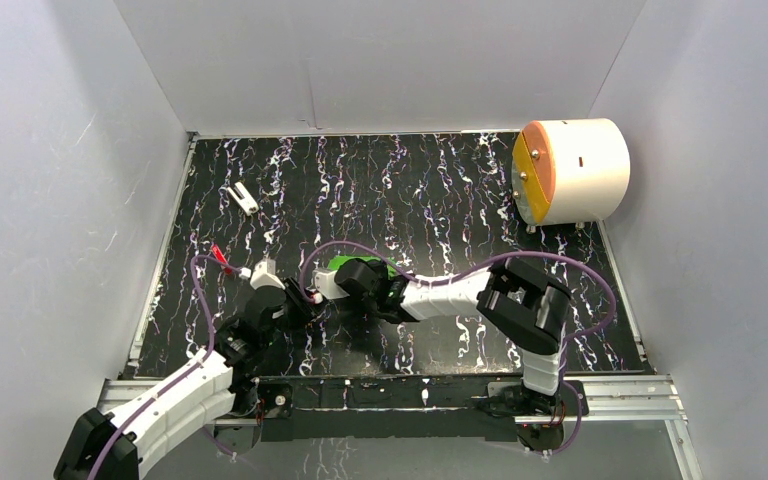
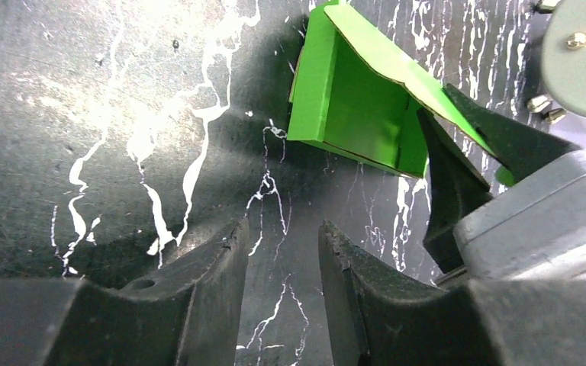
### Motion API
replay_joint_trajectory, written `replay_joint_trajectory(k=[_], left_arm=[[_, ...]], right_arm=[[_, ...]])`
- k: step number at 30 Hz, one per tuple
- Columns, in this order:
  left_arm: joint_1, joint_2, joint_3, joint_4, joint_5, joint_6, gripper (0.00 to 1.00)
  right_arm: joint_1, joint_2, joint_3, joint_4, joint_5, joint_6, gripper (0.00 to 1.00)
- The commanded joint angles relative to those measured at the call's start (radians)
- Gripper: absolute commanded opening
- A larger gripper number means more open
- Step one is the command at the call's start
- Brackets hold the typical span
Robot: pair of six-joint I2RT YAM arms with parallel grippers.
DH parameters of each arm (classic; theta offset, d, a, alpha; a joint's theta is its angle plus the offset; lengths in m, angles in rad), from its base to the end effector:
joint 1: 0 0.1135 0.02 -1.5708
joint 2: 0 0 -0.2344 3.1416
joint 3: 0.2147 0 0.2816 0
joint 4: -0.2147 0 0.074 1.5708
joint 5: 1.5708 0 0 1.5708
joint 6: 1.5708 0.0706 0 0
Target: Fold the paper box
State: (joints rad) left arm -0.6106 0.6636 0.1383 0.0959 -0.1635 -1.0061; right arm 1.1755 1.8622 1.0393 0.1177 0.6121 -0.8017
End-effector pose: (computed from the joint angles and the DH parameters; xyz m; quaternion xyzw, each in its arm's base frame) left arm 0.1984 -0.1248 0.1120 -0.2080 0.8137 -0.3419 0.4216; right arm 0.1987 0.3709 0.0917 -0.6535 0.5815 -0.1944 0.4438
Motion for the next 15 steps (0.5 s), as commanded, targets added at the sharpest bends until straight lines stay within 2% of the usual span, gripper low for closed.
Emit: replay_joint_trajectory(k=[1,5,8,12,15], left_arm=[[0.003,-0.009,0.067,-0.037,-0.050,0.101,0.38],[0.003,0.010,0.134,-0.075,-0.082,0.190,0.42],[0.003,0.019,0.174,-0.090,-0.103,0.249,0.43],[0.003,0.035,0.232,-0.137,-0.131,0.305,0.45],[0.003,0.053,0.270,-0.151,-0.150,0.343,0.48]], right_arm=[[-0.035,-0.061,0.100,-0.140,-0.100,-0.005,0.37],[-0.075,-0.081,0.176,-0.242,-0.172,-0.008,0.54],[-0.097,-0.089,0.225,-0.292,-0.209,-0.002,0.62],[-0.110,-0.115,0.276,-0.341,-0.263,0.067,0.75],[-0.122,-0.151,0.279,-0.352,-0.285,0.153,0.82]])
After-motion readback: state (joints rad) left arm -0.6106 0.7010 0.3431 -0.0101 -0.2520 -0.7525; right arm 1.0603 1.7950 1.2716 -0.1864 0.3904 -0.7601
